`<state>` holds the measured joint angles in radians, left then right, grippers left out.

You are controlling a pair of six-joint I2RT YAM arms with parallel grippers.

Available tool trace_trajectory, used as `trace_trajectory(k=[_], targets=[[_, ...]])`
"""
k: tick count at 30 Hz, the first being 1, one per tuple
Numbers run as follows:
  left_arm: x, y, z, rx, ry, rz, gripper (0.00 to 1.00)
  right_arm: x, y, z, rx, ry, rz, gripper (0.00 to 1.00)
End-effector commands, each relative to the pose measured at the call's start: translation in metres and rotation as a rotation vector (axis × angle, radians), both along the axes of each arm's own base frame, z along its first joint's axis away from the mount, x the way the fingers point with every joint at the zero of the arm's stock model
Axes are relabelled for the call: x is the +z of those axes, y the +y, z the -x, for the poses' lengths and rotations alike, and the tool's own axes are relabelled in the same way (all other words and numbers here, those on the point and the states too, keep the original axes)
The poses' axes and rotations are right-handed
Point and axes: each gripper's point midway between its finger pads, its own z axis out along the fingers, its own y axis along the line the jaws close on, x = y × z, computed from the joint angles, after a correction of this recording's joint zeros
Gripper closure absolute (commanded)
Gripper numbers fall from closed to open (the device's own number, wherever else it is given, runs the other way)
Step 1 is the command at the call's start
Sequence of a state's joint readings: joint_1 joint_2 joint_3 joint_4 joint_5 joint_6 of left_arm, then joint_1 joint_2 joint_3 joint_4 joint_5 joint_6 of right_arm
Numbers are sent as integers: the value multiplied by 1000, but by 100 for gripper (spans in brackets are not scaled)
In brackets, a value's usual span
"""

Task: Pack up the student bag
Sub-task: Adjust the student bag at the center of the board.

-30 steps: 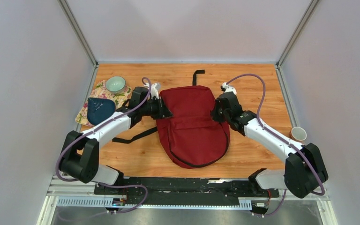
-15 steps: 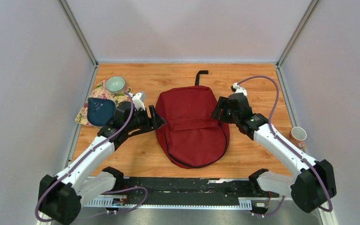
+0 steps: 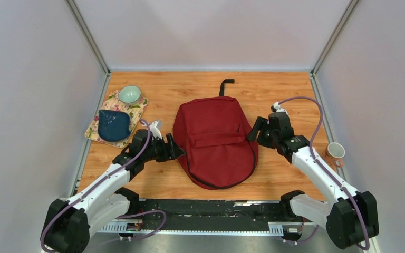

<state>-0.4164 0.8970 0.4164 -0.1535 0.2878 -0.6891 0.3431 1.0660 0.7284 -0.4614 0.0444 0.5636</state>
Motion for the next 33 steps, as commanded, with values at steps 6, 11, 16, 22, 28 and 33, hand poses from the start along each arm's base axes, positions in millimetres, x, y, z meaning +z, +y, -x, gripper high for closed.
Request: trace_trajectory(k=[6,11,16,22,28,33], targets=[[4,-39,-14,-72,10,113,22,-23,52,35,174,144,-281,34],[0,-57,-22,-133,39,112,22,-27,67,51,226,201,-375,35],[10,-73,-45,-171,27,111,22,-32,80,64,284,243,-414,35],[28,-88,-67,-208,6,114,22,-29,95,72,338,224,-375,35],[22,-51,-58,-107,-40,-34,23,-2,72,53,314,82,-201,34],[31,0,-50,72,-145,-164,21,41,59,43,291,-74,-154,33]])
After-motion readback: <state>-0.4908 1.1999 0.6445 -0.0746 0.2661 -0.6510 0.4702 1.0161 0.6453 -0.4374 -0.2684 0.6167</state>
